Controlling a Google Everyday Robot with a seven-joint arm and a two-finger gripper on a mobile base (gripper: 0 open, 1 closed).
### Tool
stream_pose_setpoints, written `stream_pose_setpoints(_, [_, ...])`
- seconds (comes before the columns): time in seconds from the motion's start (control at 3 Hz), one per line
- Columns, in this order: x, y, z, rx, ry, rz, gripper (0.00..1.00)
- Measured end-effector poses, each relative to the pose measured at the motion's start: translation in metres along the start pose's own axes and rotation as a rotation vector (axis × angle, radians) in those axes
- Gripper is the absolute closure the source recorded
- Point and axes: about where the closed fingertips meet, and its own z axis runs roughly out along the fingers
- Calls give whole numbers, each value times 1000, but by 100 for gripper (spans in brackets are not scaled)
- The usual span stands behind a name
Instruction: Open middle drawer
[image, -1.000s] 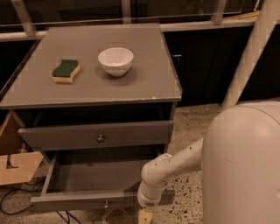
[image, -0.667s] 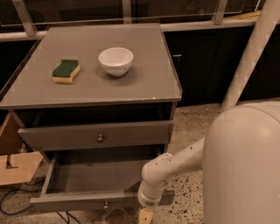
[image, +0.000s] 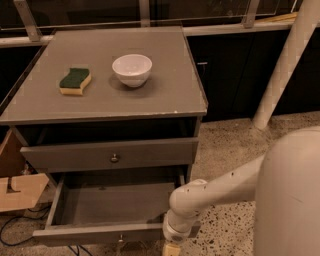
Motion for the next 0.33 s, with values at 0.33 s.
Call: stream_pose_setpoints(0.33, [21,29,-22,-23,-52,36,0])
